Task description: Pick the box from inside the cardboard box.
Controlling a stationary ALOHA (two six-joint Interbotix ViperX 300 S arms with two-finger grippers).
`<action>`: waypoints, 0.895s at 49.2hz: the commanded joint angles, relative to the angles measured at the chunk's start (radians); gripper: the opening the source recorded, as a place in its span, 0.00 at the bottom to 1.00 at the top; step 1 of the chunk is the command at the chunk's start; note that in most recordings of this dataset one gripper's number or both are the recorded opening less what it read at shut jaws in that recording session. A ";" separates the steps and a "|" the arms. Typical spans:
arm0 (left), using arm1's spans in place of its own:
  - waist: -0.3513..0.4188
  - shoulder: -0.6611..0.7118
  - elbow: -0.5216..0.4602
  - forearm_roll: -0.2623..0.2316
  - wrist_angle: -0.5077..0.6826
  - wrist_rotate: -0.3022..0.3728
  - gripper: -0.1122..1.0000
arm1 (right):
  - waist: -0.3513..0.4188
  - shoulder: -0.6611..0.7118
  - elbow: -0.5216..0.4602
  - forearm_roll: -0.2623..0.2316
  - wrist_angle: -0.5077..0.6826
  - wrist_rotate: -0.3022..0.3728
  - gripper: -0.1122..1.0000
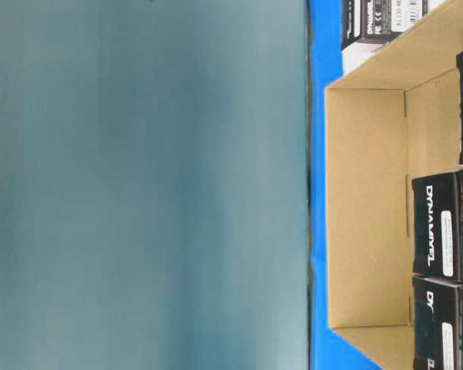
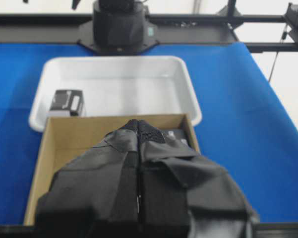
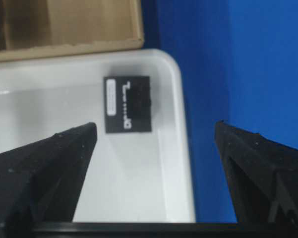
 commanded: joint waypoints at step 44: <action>-0.003 0.008 -0.029 0.002 -0.006 -0.002 0.04 | 0.009 -0.186 0.121 0.009 -0.186 0.054 0.95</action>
